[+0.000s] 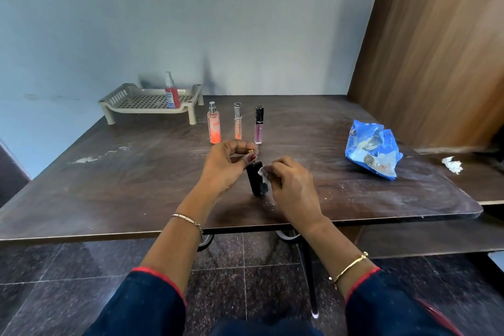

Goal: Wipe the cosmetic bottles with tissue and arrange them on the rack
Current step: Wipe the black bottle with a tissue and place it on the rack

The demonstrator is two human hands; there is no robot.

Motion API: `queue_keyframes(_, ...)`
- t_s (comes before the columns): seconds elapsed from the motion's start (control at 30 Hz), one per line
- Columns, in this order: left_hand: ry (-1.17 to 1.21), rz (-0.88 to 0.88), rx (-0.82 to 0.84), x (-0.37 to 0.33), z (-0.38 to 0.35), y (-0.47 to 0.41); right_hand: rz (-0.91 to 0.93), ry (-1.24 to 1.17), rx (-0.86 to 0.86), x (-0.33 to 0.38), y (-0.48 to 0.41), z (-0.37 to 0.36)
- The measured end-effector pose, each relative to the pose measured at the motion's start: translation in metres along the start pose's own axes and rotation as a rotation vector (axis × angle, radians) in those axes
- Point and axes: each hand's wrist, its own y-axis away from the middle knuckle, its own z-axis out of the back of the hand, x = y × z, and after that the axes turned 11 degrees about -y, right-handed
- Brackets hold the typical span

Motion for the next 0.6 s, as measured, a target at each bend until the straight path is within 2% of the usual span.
queue_keyframes(0.1, -0.009, 0.001, -0.005, -0.002, 0.001, 0.001, 0.007, -0.01, -0.024, 0.002, -0.005, -0.001)
queue_keyframes(0.33, -0.025, -0.009, -0.014, 0.004, 0.004, 0.0, -0.041, -0.015, 0.037, -0.003, 0.008, -0.002)
queue_keyframes(0.47, -0.036, -0.012, -0.015, 0.002, 0.002, 0.001, -0.116, -0.116, -0.046, 0.008, -0.008, 0.0)
queue_keyframes(0.6, -0.048, -0.015, -0.026, -0.001, 0.0, 0.003, -0.08, -0.134, -0.053, 0.012, -0.01, -0.003)
